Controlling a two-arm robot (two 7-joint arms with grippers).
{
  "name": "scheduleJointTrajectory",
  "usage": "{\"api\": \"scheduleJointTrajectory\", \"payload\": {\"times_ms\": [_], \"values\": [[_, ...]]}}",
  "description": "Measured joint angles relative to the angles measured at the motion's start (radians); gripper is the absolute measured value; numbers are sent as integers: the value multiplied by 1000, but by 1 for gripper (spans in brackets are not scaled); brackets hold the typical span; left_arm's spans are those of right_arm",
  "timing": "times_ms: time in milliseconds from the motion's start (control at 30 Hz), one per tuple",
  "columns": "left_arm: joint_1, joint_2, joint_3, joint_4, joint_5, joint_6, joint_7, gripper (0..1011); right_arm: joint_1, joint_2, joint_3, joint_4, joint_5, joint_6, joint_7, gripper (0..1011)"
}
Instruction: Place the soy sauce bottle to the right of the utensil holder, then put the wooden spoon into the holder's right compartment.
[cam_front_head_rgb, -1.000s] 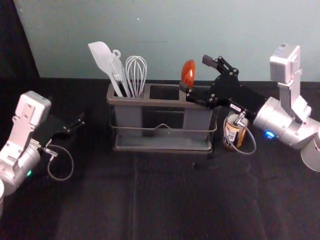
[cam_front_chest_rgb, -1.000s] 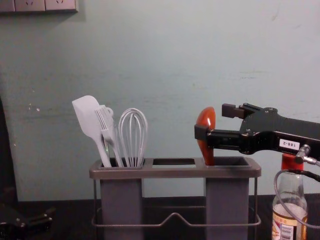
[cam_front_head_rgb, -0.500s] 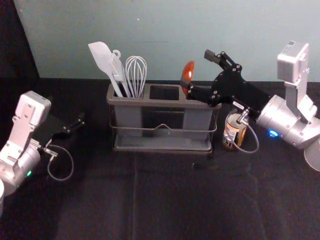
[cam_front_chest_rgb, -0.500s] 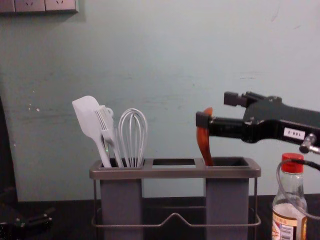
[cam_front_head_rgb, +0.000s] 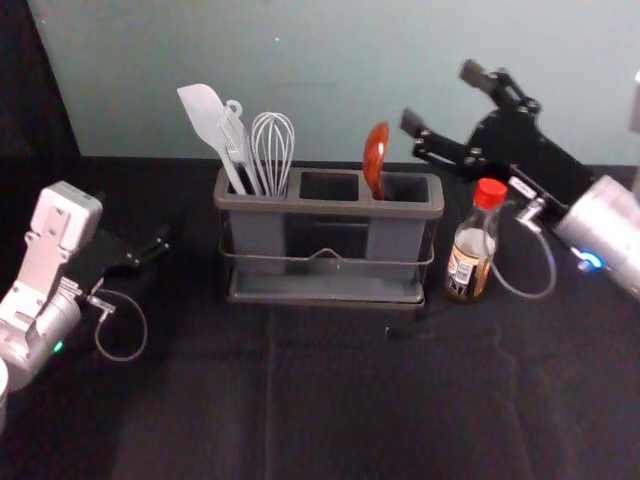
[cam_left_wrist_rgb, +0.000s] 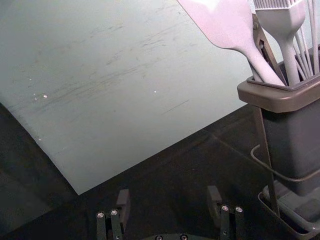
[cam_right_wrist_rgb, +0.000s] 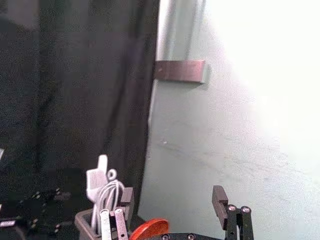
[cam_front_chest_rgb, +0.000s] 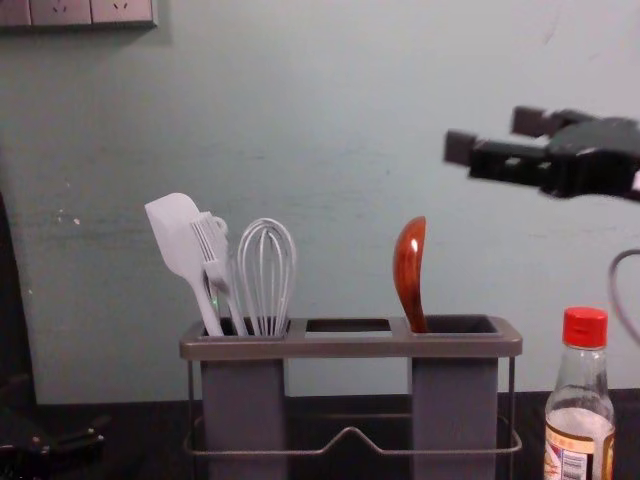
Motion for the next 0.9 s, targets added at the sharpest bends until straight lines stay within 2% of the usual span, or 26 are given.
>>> {"api": "scheduleJointTrajectory", "payload": {"times_ms": [233,467,600,733,900], "values": [[0,0,0,0,0,0,0,1005,-105,11,90,-99,11,18,-81,1003],[0,0,0,0,0,0,0,1005,-210,-5,170,-161,-26,42,-190,1003],[0,0,0,0,0,0,0,1005,-249,-18,196,-177,-43,45,-227,1002],[0,0,0,0,0,0,0,1005,-306,-39,223,-193,-84,36,-281,1002],[0,0,0,0,0,0,0,1005,-361,-59,230,-196,-123,19,-309,1002]]}}
